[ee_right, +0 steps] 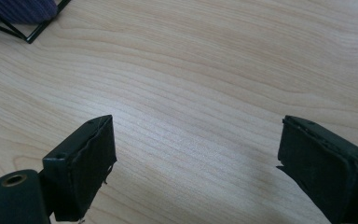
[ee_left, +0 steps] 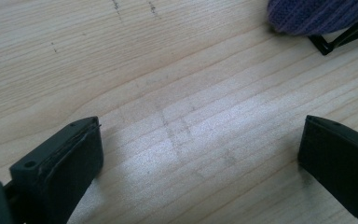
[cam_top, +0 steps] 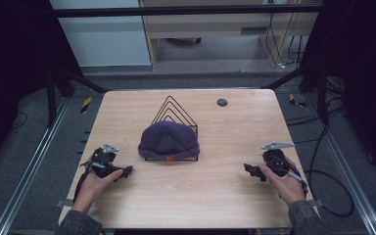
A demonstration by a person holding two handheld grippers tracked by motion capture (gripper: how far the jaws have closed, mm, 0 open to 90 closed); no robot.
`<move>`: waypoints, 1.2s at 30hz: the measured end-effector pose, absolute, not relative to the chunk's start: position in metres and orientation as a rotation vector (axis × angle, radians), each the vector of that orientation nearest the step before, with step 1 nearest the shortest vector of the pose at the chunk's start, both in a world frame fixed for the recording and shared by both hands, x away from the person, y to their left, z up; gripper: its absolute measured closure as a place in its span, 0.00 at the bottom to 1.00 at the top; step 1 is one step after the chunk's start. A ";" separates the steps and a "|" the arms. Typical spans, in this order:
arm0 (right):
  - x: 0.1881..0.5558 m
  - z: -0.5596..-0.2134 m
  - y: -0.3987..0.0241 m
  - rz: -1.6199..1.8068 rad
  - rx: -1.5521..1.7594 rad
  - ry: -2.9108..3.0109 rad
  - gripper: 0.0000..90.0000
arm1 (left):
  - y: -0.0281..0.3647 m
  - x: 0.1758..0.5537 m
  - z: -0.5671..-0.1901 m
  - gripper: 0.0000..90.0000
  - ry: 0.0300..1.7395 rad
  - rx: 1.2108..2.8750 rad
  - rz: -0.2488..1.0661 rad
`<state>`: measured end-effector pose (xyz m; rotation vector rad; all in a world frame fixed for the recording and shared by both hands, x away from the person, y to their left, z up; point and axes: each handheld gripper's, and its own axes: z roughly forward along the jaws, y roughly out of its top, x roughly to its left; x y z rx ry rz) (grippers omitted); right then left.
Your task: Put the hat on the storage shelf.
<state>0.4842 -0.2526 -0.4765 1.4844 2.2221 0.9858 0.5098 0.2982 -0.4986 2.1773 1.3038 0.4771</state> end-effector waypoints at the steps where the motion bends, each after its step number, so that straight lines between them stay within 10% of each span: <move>1: 0.485 -0.479 -0.252 0.984 1.483 2.221 0.13 | 0.298 0.510 -0.499 0.00 1.303 2.177 0.477; 36: 0.484 -0.509 -0.224 1.003 1.451 2.121 0.09 | 0.297 0.510 -0.499 0.00 1.300 2.175 0.472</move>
